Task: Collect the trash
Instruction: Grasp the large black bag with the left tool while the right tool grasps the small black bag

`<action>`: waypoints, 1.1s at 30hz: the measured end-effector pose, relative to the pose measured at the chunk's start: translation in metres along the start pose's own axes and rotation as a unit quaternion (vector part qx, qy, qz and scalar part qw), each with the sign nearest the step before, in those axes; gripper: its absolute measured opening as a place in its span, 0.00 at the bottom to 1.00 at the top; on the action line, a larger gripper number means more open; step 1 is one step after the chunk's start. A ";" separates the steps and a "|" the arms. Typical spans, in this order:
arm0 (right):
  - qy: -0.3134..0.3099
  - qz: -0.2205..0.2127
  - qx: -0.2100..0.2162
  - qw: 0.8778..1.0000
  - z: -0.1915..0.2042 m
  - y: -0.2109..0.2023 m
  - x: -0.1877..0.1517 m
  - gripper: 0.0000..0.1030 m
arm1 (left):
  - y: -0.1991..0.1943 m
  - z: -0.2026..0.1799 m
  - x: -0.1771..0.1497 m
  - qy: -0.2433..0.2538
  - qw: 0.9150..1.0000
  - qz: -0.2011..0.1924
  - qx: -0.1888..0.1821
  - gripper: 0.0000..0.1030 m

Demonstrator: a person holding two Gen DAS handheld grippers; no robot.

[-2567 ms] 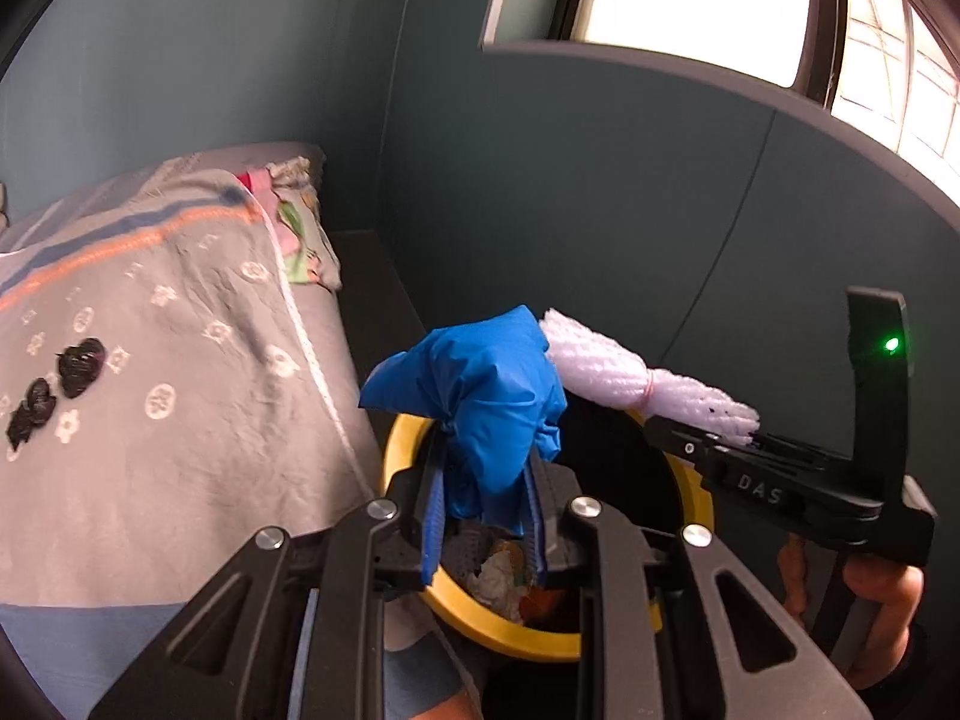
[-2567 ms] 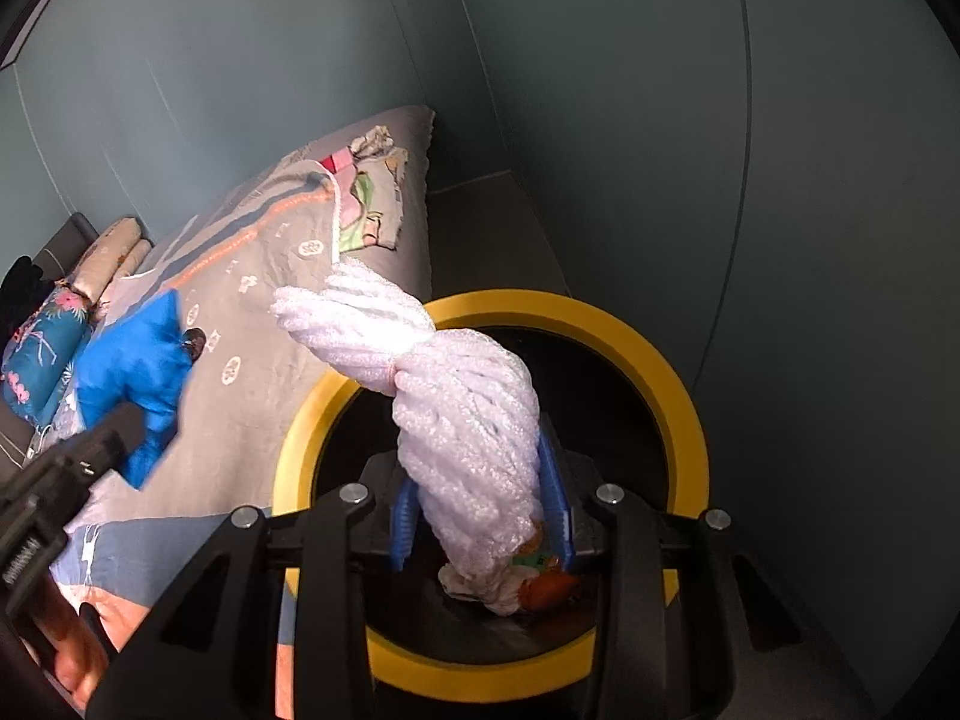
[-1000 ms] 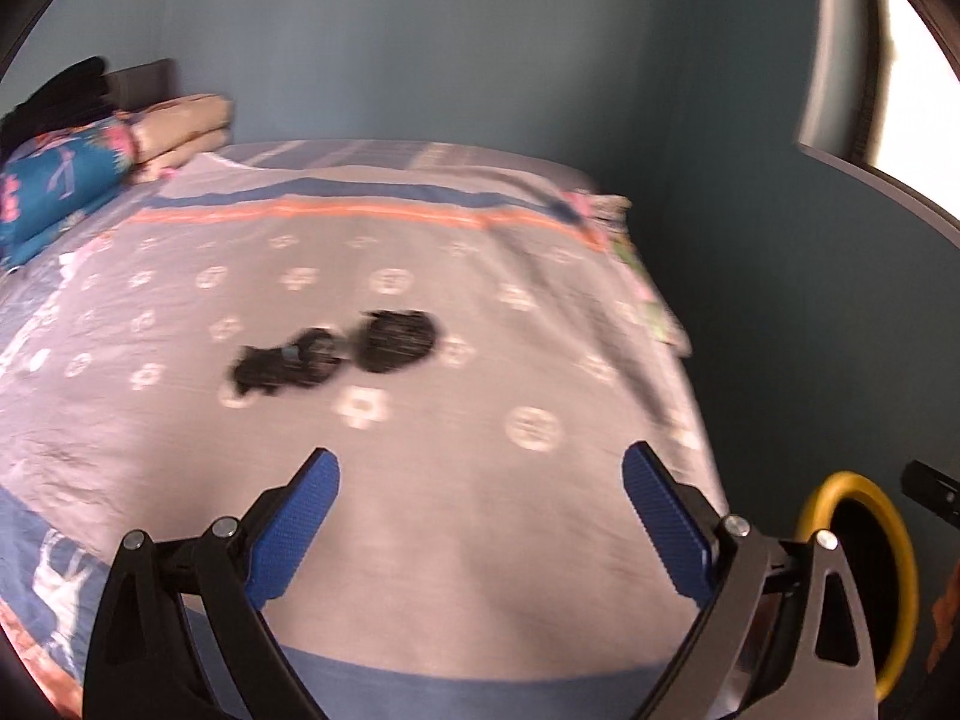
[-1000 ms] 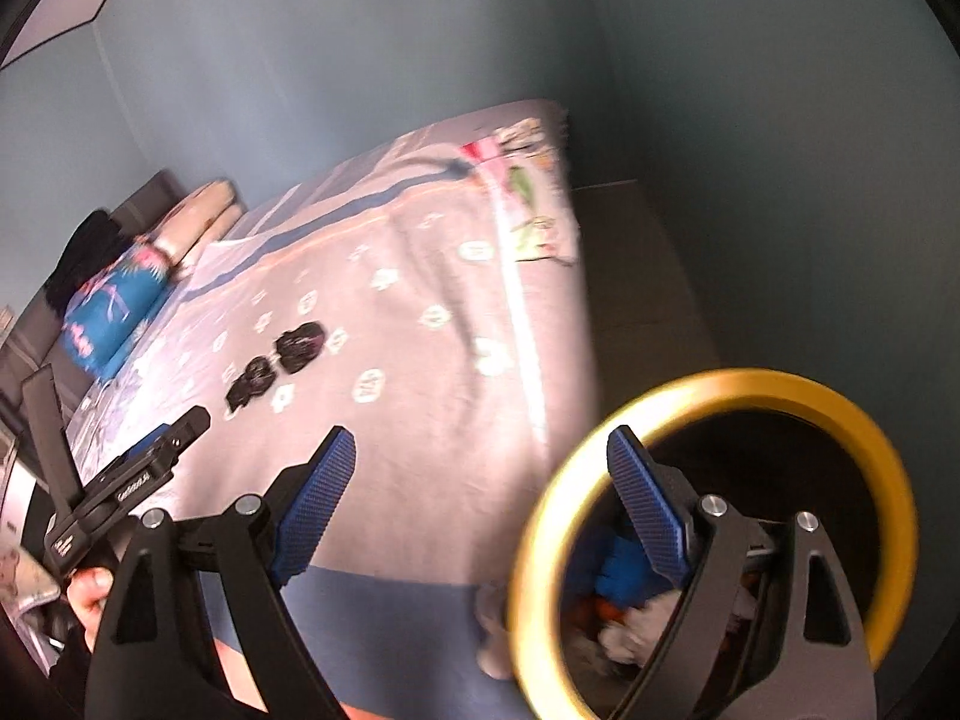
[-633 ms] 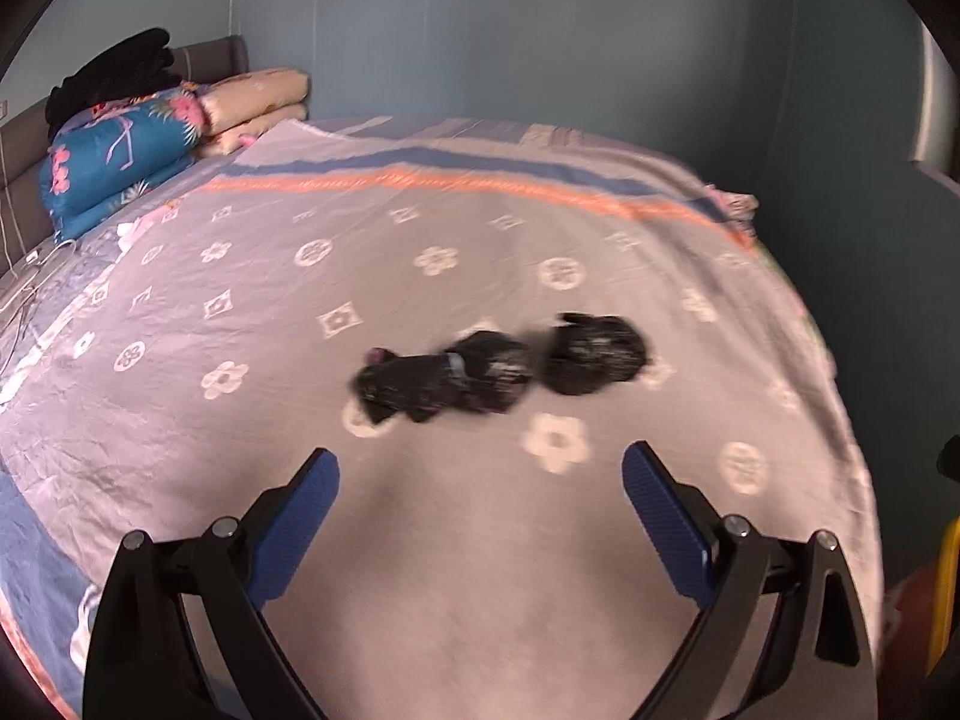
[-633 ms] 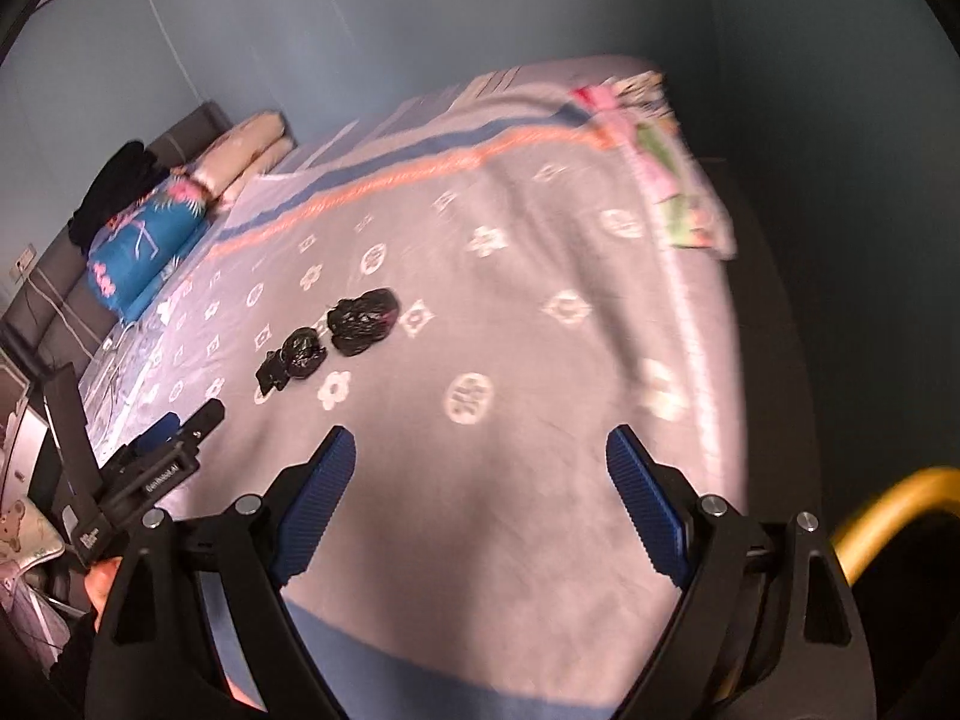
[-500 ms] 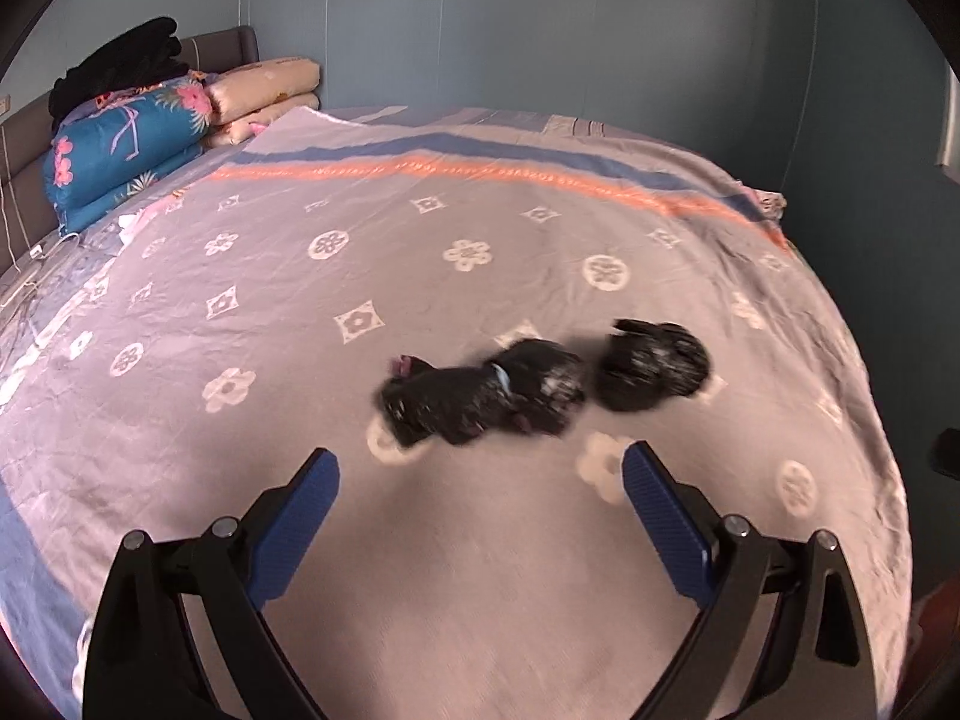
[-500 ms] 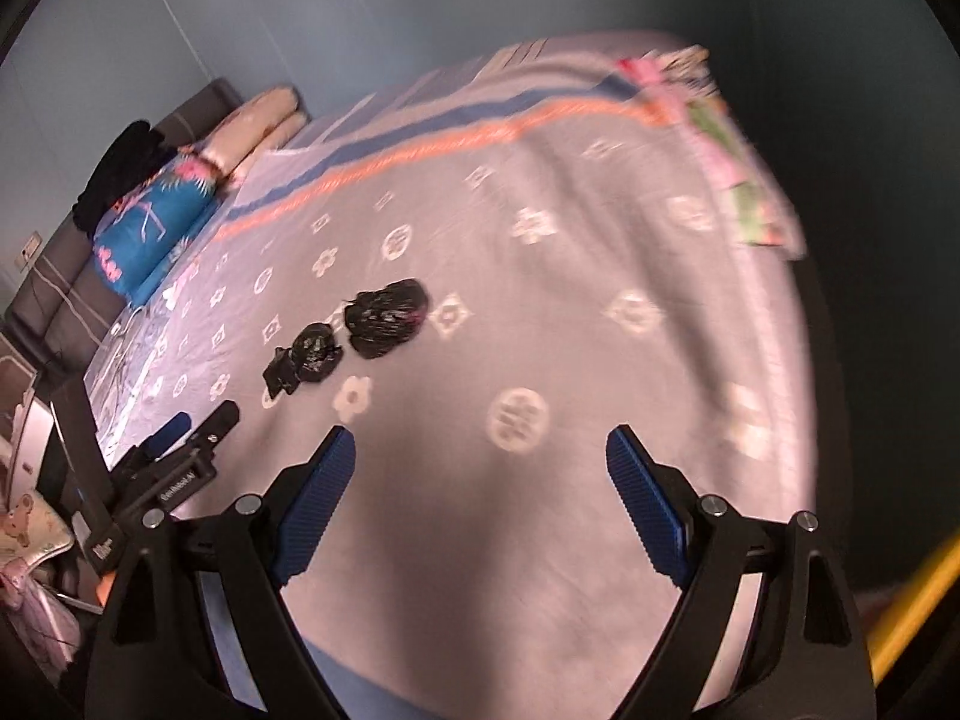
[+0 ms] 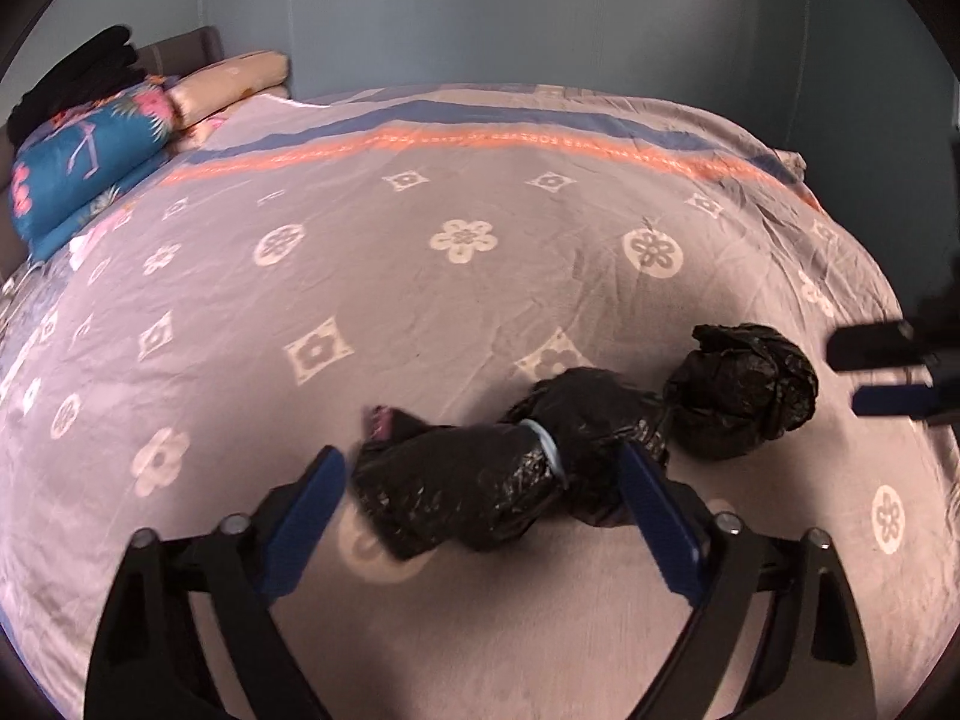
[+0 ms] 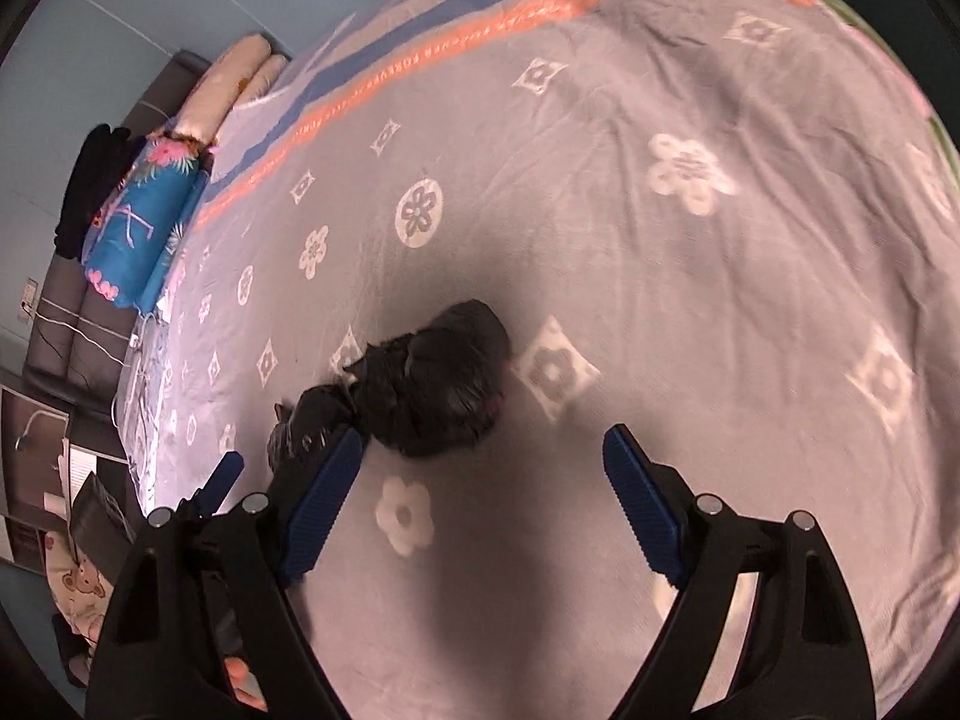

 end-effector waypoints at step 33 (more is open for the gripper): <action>-0.057 -0.039 0.028 0.997 0.028 -0.080 -0.048 0.23 | -0.105 0.006 -0.010 -0.032 0.997 -0.021 -0.073 0.18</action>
Point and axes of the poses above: each gripper's, at about its wrist camera, not at the fingertips, and y roughly the way its jaws point, z to its left, x to its top, the point moved 3 cm from there along y, roughly the way its jaws point
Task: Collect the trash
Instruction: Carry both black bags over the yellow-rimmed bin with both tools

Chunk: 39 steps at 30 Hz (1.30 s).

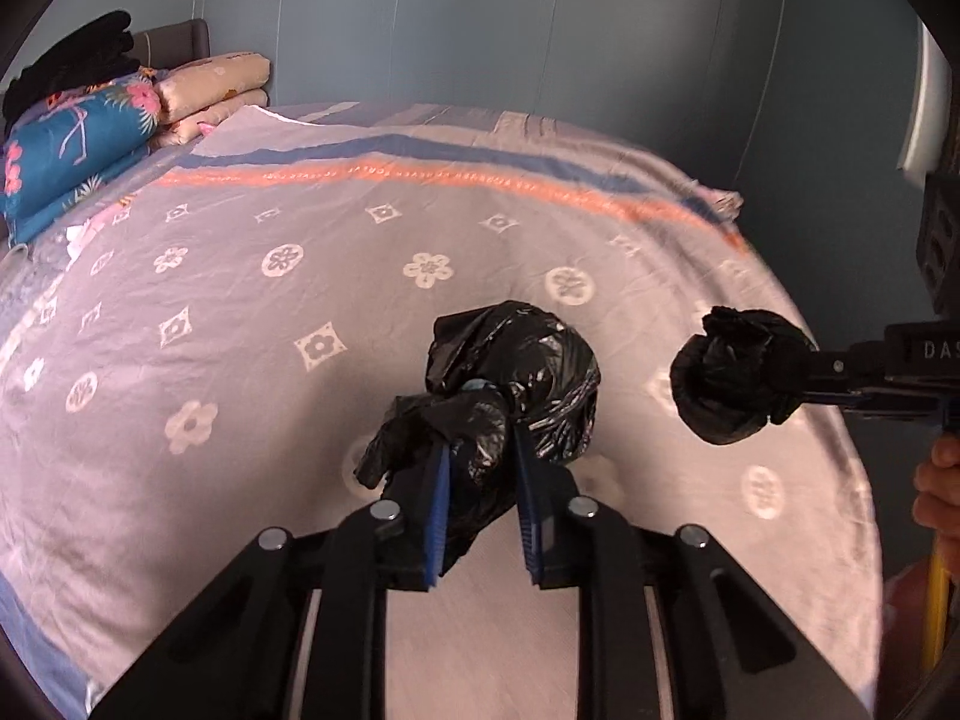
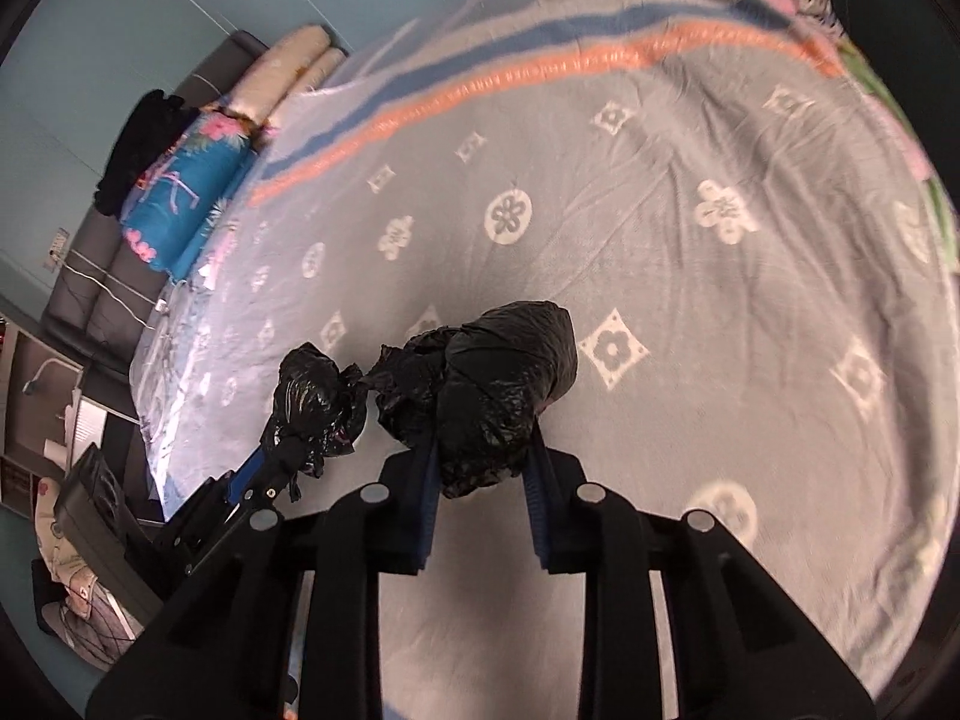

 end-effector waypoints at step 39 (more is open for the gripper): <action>0.079 -0.190 0.006 0.979 -0.126 -0.361 -0.284 0.24 | -0.296 -0.199 -0.092 0.067 0.983 -0.121 -0.120 0.18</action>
Point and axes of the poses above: each gripper's, at about its wrist camera, not at the fingertips, and y roughly the way its jaws point, z to its left, x to its top, the point moved 3 cm from there along y, roughly the way its jaws point
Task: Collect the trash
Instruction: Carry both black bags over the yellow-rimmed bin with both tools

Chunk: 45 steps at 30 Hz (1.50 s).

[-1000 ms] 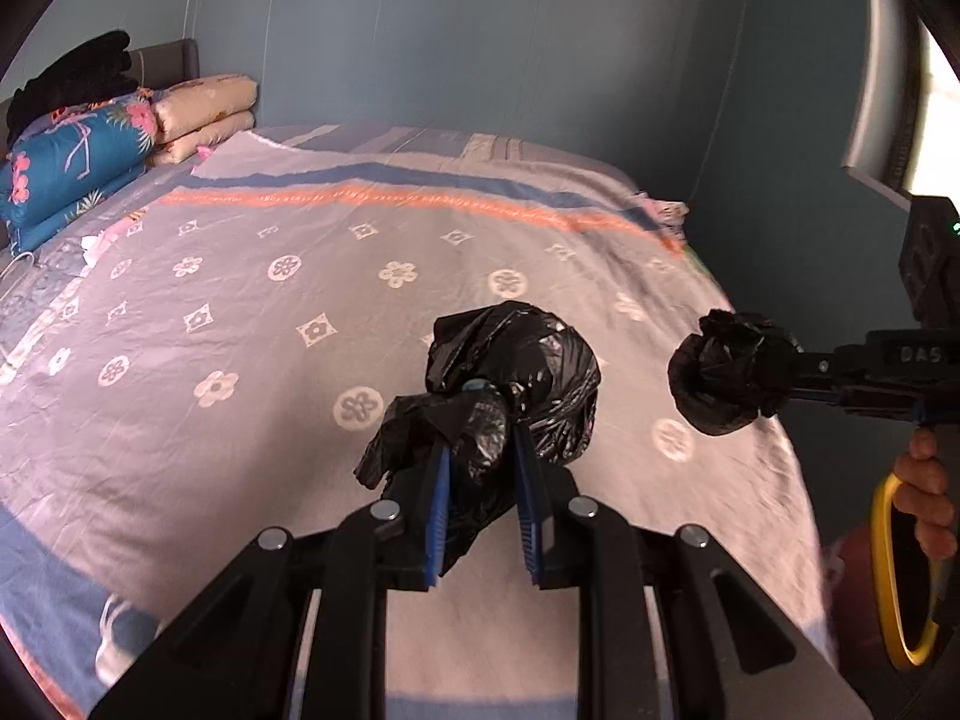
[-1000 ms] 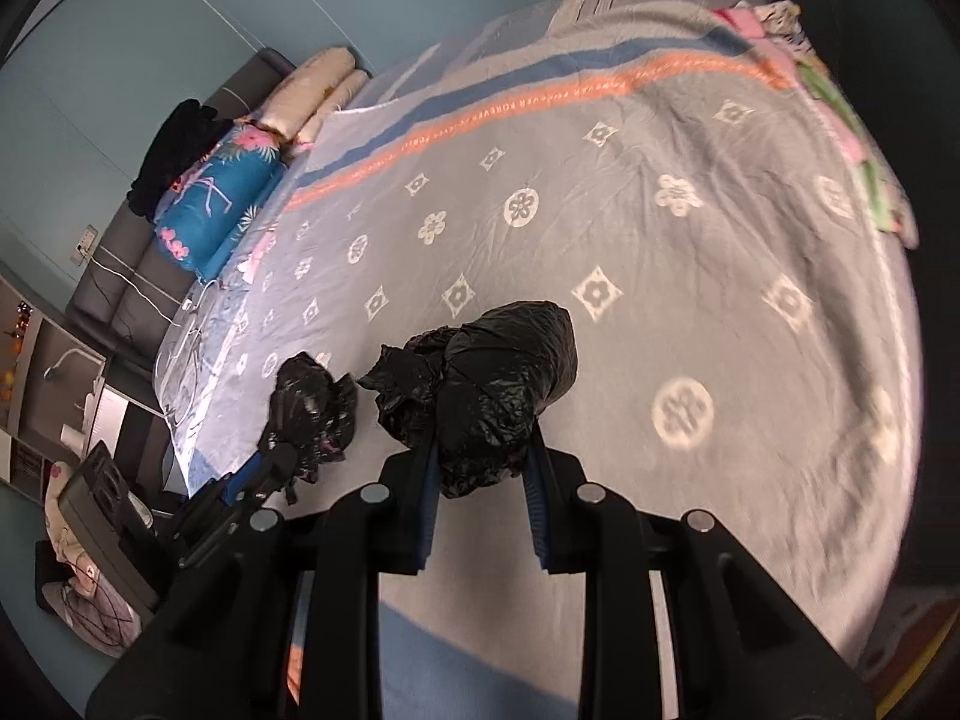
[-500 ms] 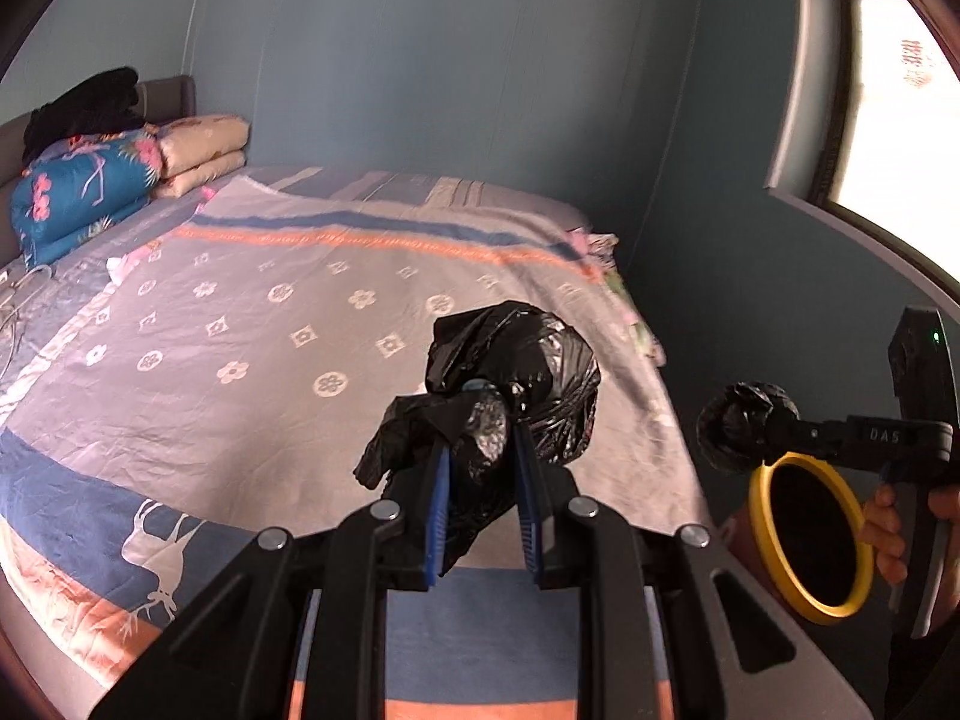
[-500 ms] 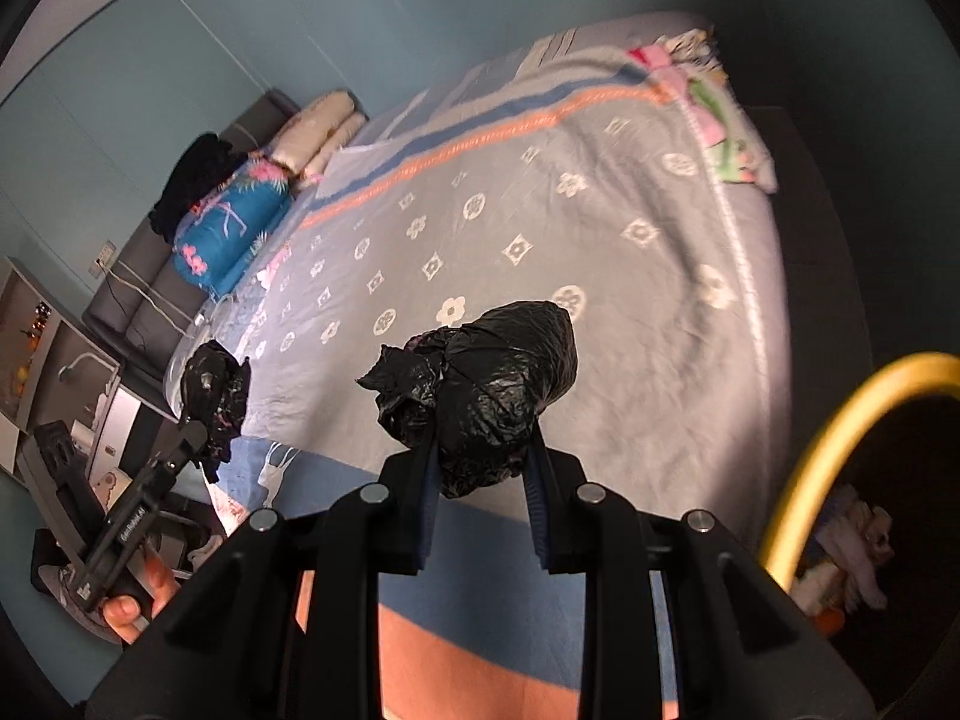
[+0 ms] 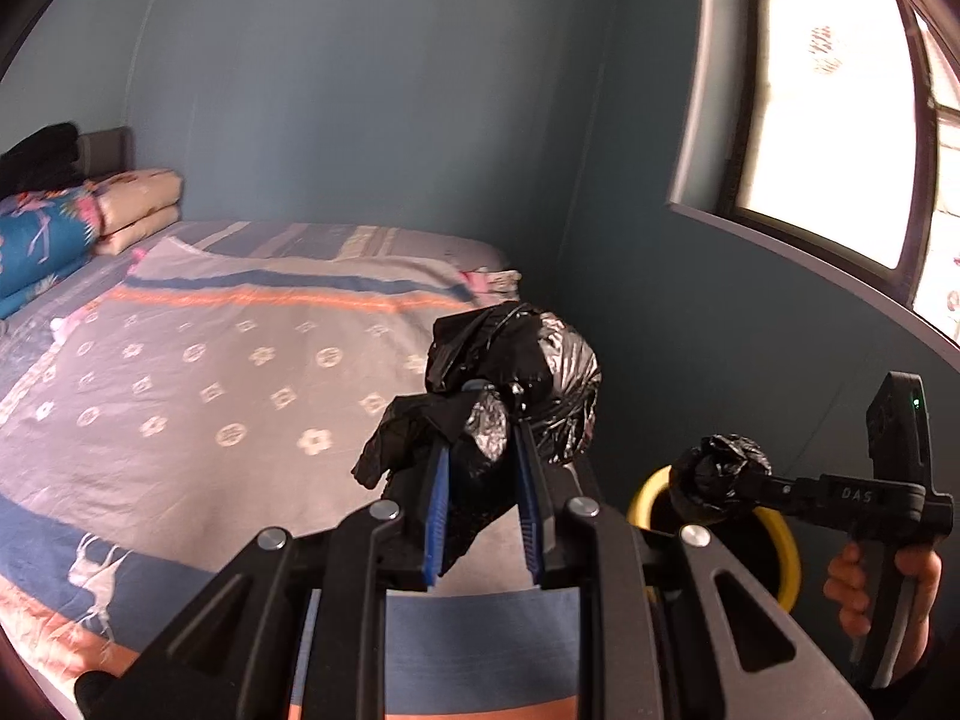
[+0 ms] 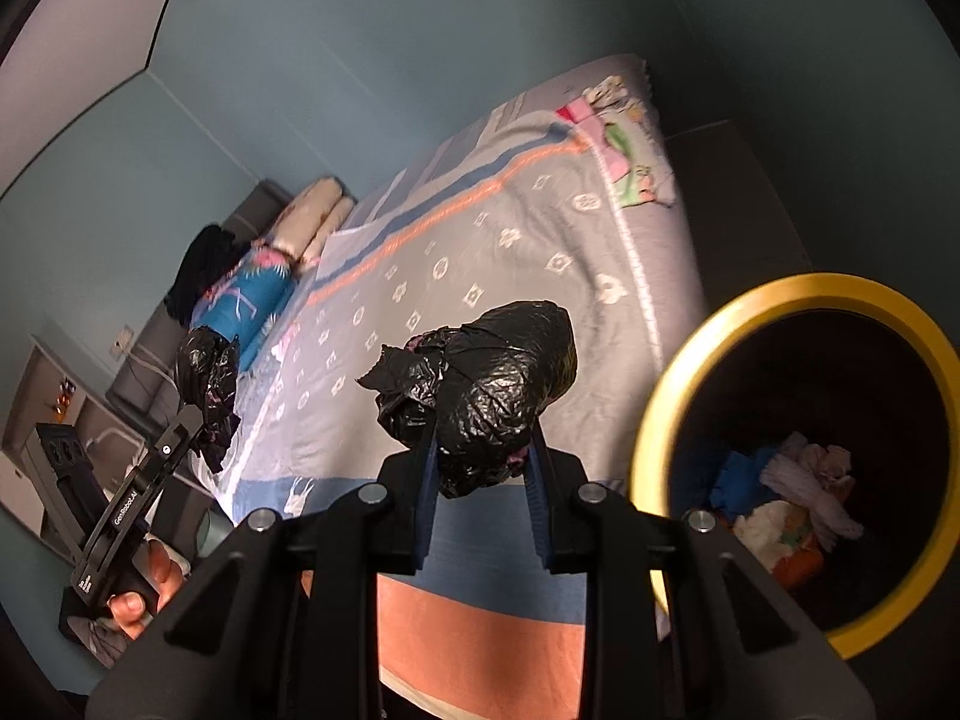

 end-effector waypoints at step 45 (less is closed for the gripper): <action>0.030 -0.085 -0.201 0.975 -0.130 -0.056 -0.003 0.26 | 0.183 -0.198 -0.060 0.098 0.982 0.112 -0.113 0.20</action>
Point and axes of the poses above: each gripper's, at about its wrist camera, not at the fingertips, and y roughly the way its jaws point, z to its left, x to its top, the point moved 3 cm from there along y, roughly the way its jaws point
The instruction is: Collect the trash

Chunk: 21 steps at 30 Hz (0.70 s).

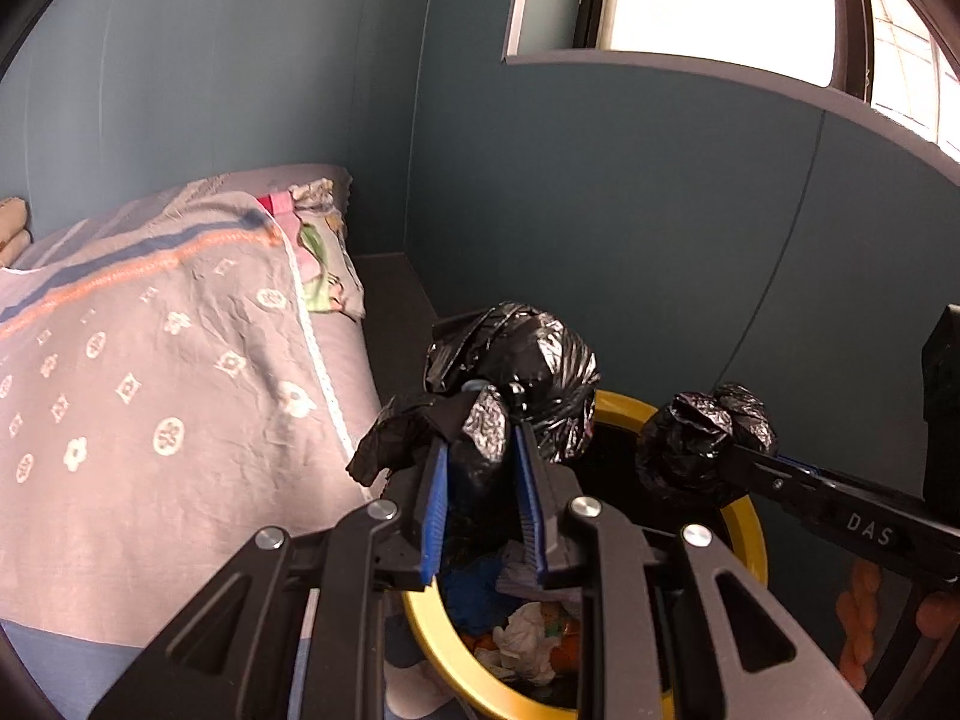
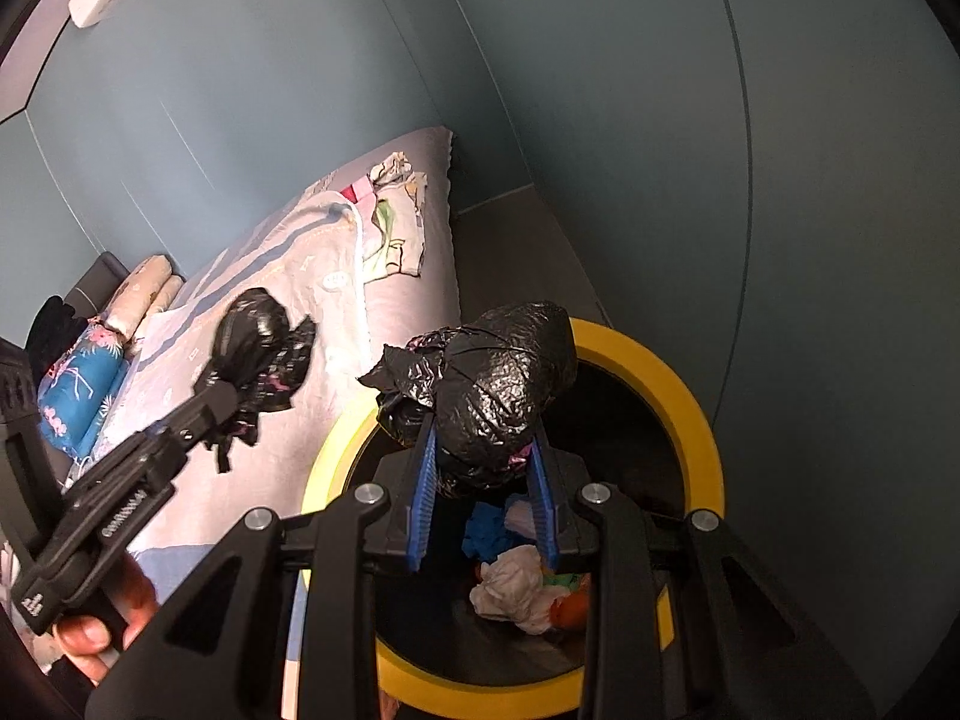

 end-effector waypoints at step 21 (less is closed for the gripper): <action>0.006 -0.023 -0.044 0.999 -0.002 0.001 -0.002 0.48 | -0.001 0.029 -0.005 -0.057 0.998 0.006 -0.007 0.57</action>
Point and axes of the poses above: each gripper's, at about its wrist camera, not at the fingertips, and y roughly the way its jaws point, z to its left, x to its top, the point moved 3 cm from there along y, roughly the way its jaws point
